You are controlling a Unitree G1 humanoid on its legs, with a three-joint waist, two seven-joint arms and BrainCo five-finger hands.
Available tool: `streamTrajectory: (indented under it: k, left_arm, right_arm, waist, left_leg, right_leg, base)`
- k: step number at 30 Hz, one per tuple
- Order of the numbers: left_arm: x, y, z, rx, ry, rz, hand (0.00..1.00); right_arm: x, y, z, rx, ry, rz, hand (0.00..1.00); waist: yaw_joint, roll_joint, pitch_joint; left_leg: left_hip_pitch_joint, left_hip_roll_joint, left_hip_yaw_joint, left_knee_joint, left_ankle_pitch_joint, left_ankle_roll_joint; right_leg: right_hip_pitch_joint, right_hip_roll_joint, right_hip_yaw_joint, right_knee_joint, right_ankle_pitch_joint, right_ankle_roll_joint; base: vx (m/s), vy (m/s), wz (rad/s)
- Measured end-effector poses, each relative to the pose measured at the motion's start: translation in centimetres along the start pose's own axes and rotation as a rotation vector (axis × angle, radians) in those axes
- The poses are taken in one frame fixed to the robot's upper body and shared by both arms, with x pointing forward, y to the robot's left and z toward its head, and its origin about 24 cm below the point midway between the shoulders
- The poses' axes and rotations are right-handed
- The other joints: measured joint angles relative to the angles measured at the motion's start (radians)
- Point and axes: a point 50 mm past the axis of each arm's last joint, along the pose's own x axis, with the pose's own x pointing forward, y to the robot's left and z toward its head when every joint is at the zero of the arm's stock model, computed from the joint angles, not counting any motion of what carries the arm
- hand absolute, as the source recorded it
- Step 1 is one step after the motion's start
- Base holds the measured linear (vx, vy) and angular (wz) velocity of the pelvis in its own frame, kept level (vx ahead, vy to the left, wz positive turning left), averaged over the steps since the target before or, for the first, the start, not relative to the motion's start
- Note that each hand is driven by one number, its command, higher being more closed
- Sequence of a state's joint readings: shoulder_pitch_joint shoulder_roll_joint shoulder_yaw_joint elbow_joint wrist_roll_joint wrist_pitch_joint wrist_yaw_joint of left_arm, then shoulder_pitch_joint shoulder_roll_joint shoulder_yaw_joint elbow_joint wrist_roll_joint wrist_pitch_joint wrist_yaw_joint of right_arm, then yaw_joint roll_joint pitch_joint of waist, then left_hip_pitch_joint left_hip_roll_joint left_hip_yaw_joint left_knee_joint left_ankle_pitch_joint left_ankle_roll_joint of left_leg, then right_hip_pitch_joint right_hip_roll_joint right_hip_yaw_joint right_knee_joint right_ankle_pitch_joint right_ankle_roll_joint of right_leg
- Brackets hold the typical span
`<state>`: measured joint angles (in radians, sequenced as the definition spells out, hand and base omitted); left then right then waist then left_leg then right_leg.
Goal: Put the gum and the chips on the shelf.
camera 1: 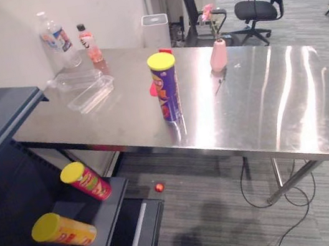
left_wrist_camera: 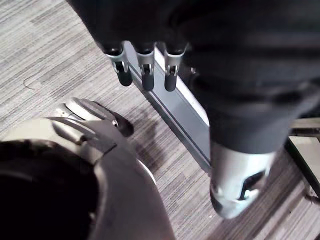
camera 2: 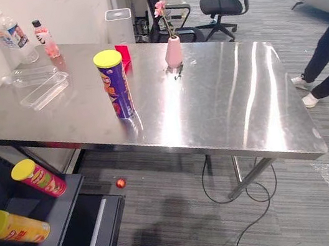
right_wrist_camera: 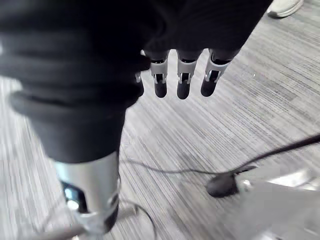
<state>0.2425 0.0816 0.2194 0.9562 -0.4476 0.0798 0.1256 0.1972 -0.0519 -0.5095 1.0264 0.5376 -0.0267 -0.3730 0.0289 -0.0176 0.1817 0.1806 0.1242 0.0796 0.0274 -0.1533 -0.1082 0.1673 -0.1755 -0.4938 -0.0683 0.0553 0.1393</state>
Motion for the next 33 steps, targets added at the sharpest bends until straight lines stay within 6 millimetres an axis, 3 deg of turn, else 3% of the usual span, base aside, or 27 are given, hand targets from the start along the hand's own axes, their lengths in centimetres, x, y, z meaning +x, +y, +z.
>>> streamTrajectory:
  k: [1,5,7,8,10,14,17,19,20,23,25,26,30,33]
  left_arm:
    - [0.0,0.0,0.0,-0.001,0.002,-0.003,0.00]
    - [0.0,0.2,0.0,0.015,0.009,-0.022,0.00]
    - [0.0,0.2,0.0,0.010,0.009,-0.038,0.00]
    - [0.0,0.3,0.0,0.014,0.010,-0.039,0.00]
    - [-0.1,0.6,-0.3,0.038,0.009,-0.035,0.00]
    - [-0.1,0.7,-0.4,0.037,0.001,-0.054,0.00]
    - [-0.1,0.6,-0.4,0.039,-0.004,-0.066,0.00]
    - [-0.2,0.4,-0.5,0.057,-0.003,-0.078,0.00]
    - [-0.2,0.4,-0.5,0.059,-0.003,-0.079,0.00]
    - [-0.2,0.4,-0.4,0.062,-0.010,-0.075,0.00]
    - [-0.2,0.4,-0.3,0.061,-0.018,-0.071,0.00]
    - [-0.3,0.4,-0.3,0.063,-0.031,-0.069,0.00]
    - [-0.3,0.2,-0.1,0.093,-0.056,-0.069,0.00]
    - [-0.4,0.4,0.1,0.097,-0.073,-0.047,0.00]
  right_arm:
    - [0.2,-0.4,0.7,0.057,-0.004,-0.032,0.00]
    - [1.4,-4.2,6.6,0.350,-0.093,-0.201,0.00]
    - [1.2,-6.0,10.7,0.501,-0.196,-0.254,0.00]
    - [1.1,-6.3,11.7,0.530,-0.224,-0.263,0.00]
    - [0.4,-6.7,15.5,0.628,-0.343,-0.266,0.00]
    - [-1.2,-6.7,20.0,0.741,-0.515,-0.256,0.00]
    - [-3.3,-5.6,23.9,0.820,-0.667,-0.174,0.00]
    - [-6.5,-4.6,27.6,0.812,-0.867,-0.072,0.00]
    - [-7.3,-4.4,28.5,0.791,-0.917,-0.053,0.00]
    - [-13.6,-1.8,32.7,0.696,-1.231,0.140,0.00]
    - [-16.5,-0.1,33.5,0.617,-1.359,0.232,0.00]
    - [-18.9,1.6,33.8,0.529,-1.463,0.326,0.00]
    - [-23.6,5.6,32.8,0.218,-1.674,0.570,0.00]
    - [-25.4,8.5,31.7,0.010,-1.706,0.758,0.00]
  waist:
    - [0.000,0.000,0.000]
    - [-0.001,-0.003,-0.003]
    - [-0.007,-0.003,-0.005]
    - [-0.011,-0.002,-0.009]
    - [-0.030,-0.005,-0.017]
    - [-0.036,0.006,-0.029]
    - [-0.048,0.015,-0.034]
    - [-0.054,0.016,-0.035]
    - [-0.054,0.016,-0.035]
    - [-0.053,0.013,-0.041]
    - [-0.053,0.010,-0.043]
    - [-0.051,0.008,-0.045]
    - [-0.030,0.001,-0.049]
    - [-0.026,-0.011,-0.055]
  left_leg:
    - [0.001,-0.001,0.001,-0.002,0.001,0.000]
    - [0.007,-0.007,0.006,-0.009,0.003,0.001]
    - [0.011,-0.006,0.012,-0.015,0.006,0.001]
    - [0.012,-0.006,0.013,-0.021,0.009,0.000]
    - [0.014,-0.006,0.015,-0.039,0.018,0.000]
    - [0.012,-0.006,0.022,-0.046,0.020,0.000]
    - [0.010,-0.006,0.025,-0.052,0.020,0.000]
    - [0.005,-0.006,0.028,-0.052,0.020,0.000]
    - [0.005,-0.006,0.028,-0.052,0.020,0.000]
    - [-0.001,-0.005,0.041,-0.052,0.020,0.000]
    - [0.000,-0.006,0.043,-0.051,0.020,0.000]
    - [0.000,-0.007,0.043,-0.051,0.020,0.000]
    - [-0.001,-0.009,0.042,-0.051,0.020,0.000]
    - [-0.008,-0.011,0.022,-0.052,0.023,0.003]
  right_leg:
    - [0.000,-0.001,0.000,0.000,0.000,0.000]
    - [0.000,-0.008,0.005,0.002,0.002,0.002]
    - [-0.002,-0.007,0.009,0.002,0.002,0.002]
    - [-0.004,-0.007,0.010,0.003,0.002,0.002]
    - [-0.012,-0.006,0.011,0.003,0.002,0.001]
    - [-0.025,-0.005,0.021,0.005,0.003,0.000]
    - [-0.038,-0.005,0.028,0.013,0.002,-0.001]
    - [-0.047,-0.006,0.034,0.018,0.002,-0.001]
    - [-0.047,-0.006,0.034,0.019,0.002,-0.001]
    - [-0.062,-0.006,0.045,0.025,0.002,-0.001]
    - [-0.064,-0.007,0.047,0.027,0.002,-0.001]
    - [-0.064,-0.009,0.047,0.028,0.002,-0.001]
    - [-0.063,-0.012,0.044,0.029,0.002,-0.001]
    - [-0.061,-0.015,0.029,0.028,0.002,-0.001]
  base:
    - [0.00,0.036,0.03]
    - [-0.01,0.035,-0.03]
    - [-0.02,0.024,-0.05]
    - [0.00,0.000,0.00]
    - [0.00,0.005,-0.02]
    - [0.00,0.017,-0.07]
    - [0.00,0.017,-0.07]
    - [0.00,0.018,-0.07]
    - [0.00,0.000,0.00]
    - [0.00,0.015,-0.08]
    - [0.00,0.006,-0.04]
    - [0.00,0.000,0.00]
    - [0.00,0.000,0.00]
    - [-0.01,0.005,0.13]
